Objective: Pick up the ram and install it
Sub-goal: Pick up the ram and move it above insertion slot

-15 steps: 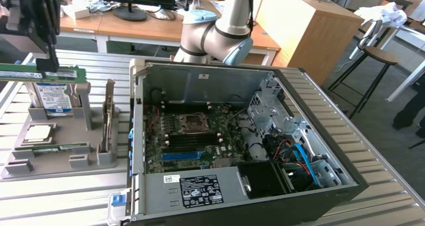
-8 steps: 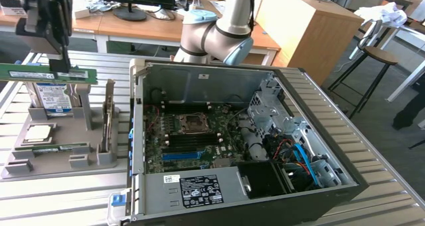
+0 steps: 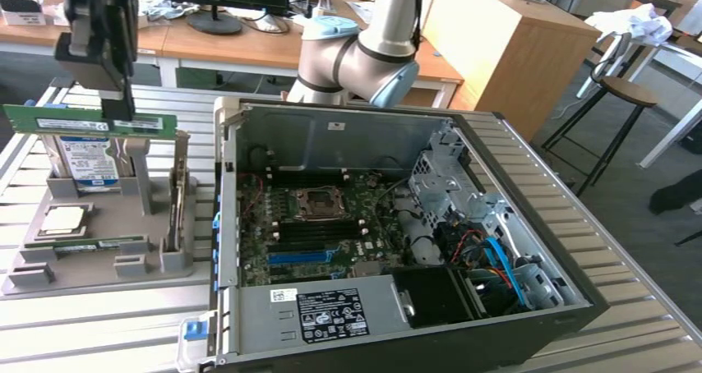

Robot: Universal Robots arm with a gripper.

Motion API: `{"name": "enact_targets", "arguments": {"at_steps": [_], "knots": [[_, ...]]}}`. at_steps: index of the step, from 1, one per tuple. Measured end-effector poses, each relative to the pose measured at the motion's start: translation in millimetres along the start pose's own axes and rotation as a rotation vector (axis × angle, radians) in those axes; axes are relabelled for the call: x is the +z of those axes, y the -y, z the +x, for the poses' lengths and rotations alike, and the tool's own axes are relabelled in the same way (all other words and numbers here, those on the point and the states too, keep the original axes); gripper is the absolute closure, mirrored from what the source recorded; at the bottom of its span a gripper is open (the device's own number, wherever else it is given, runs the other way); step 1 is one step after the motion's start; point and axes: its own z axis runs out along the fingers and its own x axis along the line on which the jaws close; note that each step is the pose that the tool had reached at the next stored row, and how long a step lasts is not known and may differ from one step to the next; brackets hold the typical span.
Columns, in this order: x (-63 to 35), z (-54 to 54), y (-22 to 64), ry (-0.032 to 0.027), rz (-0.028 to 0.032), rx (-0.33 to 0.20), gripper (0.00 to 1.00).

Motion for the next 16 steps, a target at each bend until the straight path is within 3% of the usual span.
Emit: {"name": "enact_targets", "arguments": {"at_steps": [16], "knots": [[-1.0,-0.3,33.9,0.0,-0.0001,0.0,0.89]]}}
